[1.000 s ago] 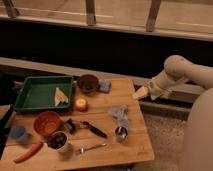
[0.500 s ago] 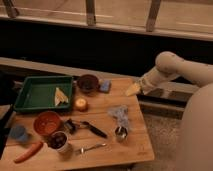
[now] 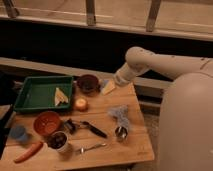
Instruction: Place apple in red bowl
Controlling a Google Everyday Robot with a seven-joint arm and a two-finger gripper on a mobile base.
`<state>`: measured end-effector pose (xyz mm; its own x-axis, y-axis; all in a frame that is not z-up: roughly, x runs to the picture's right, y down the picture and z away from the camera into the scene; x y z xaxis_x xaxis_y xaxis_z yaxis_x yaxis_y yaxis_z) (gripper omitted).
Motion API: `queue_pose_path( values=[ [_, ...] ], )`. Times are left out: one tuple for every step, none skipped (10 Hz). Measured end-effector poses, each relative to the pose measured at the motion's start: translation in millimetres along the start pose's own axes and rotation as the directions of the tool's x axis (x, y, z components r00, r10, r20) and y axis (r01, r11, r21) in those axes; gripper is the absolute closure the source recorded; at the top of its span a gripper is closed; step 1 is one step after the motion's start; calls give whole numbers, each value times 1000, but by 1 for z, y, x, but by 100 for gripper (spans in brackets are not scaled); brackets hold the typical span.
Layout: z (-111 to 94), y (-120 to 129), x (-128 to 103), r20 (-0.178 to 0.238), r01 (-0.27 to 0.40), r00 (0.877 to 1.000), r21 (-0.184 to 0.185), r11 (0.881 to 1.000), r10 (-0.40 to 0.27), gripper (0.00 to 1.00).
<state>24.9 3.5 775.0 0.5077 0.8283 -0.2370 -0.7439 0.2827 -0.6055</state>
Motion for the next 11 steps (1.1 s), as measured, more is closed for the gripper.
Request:
queue_pose_path(
  values=[
    [6, 16, -6, 4, 29, 1000, 1, 1000, -29, 20],
    [10, 25, -9, 4, 47, 999, 2, 999, -47, 20],
    [10, 25, -9, 5, 47, 999, 3, 999, -47, 20],
    [10, 25, -8, 5, 45, 999, 3, 999, -45, 20],
    [9, 24, -8, 3, 45, 999, 4, 999, -45, 20],
    [10, 24, -7, -3, 50, 999, 6, 999, -50, 20],
    [14, 27, -8, -9, 62, 998, 4, 998, -62, 20],
    [20, 32, -14, -10, 83, 996, -3, 997, -83, 20],
    [29, 39, -23, -9, 100, 995, -13, 995, -100, 20],
    [44, 49, -38, -4, 116, 993, -37, 993, -117, 20],
    [61, 59, -51, -2, 131, 991, -52, 990, -131, 20]
  ],
)
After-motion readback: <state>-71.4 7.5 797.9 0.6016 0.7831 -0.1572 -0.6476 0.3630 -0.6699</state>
